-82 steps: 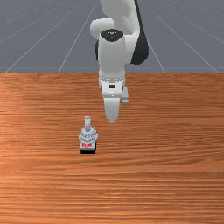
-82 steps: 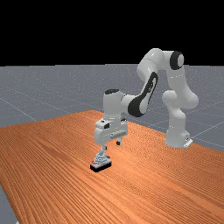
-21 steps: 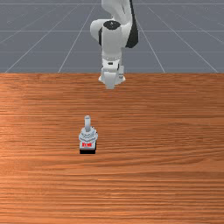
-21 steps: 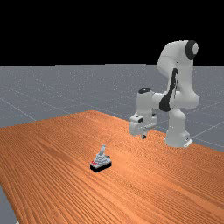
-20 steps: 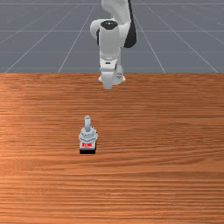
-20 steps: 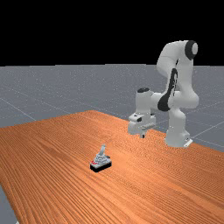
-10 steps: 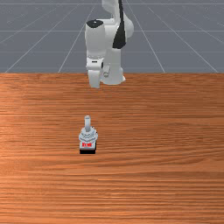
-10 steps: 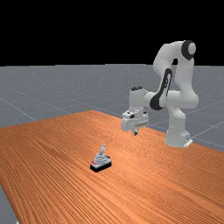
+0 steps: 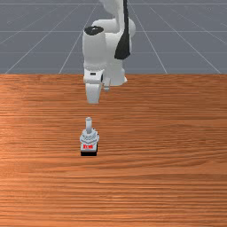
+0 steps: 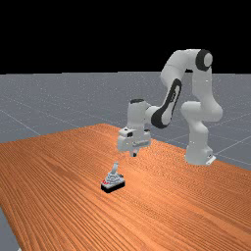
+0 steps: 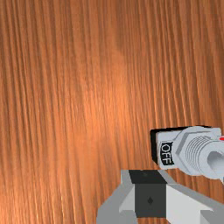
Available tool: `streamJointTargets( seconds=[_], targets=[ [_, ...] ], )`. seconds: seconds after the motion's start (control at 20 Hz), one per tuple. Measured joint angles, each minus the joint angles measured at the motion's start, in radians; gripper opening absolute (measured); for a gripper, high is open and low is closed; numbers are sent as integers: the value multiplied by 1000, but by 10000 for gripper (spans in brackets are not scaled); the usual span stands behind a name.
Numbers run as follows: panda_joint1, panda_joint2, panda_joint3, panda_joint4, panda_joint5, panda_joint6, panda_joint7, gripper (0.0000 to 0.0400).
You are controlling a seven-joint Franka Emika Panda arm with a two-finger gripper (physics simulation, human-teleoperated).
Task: Turn on the trigger
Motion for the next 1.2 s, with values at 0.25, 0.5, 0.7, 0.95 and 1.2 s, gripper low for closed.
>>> streamJointTargets(
  seconds=[0.25, 0.5, 0.7, 0.95, 1.2],
  targets=[
    [-2, 49, 8, 70, 16, -20, -5, 0],
    [12, 110, 1, 164, -16, -68, 36, 0],
    [15, 130, 3, 162, -11, -43, 37, 0],
    [7, 165, 11, 164, 30, -18, 41, 0],
    [-31, 179, -8, 183, 47, -25, 19, 0]
  ],
)
